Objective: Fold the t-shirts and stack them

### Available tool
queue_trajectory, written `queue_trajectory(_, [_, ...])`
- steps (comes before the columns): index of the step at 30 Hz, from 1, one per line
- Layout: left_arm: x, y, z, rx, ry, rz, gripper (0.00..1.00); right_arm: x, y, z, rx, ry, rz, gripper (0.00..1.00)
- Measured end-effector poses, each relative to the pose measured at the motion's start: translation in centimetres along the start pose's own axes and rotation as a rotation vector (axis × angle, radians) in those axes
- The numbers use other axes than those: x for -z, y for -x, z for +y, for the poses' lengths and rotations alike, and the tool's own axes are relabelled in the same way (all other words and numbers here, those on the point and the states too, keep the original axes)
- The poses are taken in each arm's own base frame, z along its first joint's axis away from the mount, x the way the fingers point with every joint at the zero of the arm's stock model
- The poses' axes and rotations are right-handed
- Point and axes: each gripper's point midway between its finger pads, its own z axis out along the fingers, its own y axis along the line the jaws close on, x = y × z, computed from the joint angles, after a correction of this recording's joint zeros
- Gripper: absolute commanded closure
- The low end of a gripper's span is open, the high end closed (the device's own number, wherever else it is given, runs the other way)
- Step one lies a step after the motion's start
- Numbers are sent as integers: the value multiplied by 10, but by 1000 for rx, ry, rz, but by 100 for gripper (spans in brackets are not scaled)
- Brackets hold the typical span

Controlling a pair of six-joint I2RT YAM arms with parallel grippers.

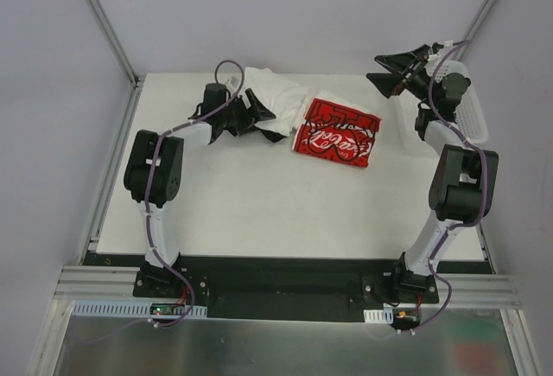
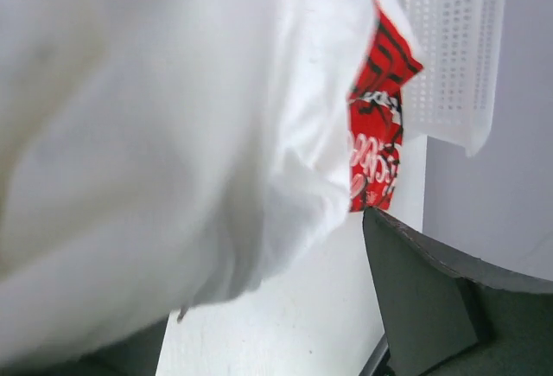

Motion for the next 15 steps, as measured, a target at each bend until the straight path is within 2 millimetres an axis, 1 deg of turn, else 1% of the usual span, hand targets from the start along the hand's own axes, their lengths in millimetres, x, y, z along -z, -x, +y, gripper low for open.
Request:
queue_trajectory(3, [15, 9, -36, -96, -43, 37, 16, 3, -9, -14, 17, -46, 48, 4])
queue_trajectory(4, [21, 14, -51, -136, -67, 42, 13, 5, -11, -19, 31, -70, 62, 4])
queue_trajectory(5, [29, 21, -68, -179, -94, 39, 13, 7, -14, -24, 42, -99, 77, 4])
queue_trajectory(7, [46, 31, -99, -254, -158, 27, 11, 11, -19, -27, 68, -129, 98, 4])
queue_trajectory(9, [75, 41, -137, -349, -235, -9, 12, 14, -22, -24, 96, -144, 111, 4])
queue_trajectory(10, [79, 42, -142, -362, -244, -15, 11, 15, -24, -22, 108, -148, 115, 4])
queue_trajectory(12, [97, 45, -160, -407, -283, -33, 11, 16, -25, -17, 129, -151, 115, 4])
queue_trajectory(13, [102, 45, -164, -420, -296, -33, 11, 17, -25, -14, 139, -151, 114, 4])
queue_trajectory(15, [104, 44, -164, -422, -304, -28, 11, 20, -26, -9, 157, -152, 108, 4])
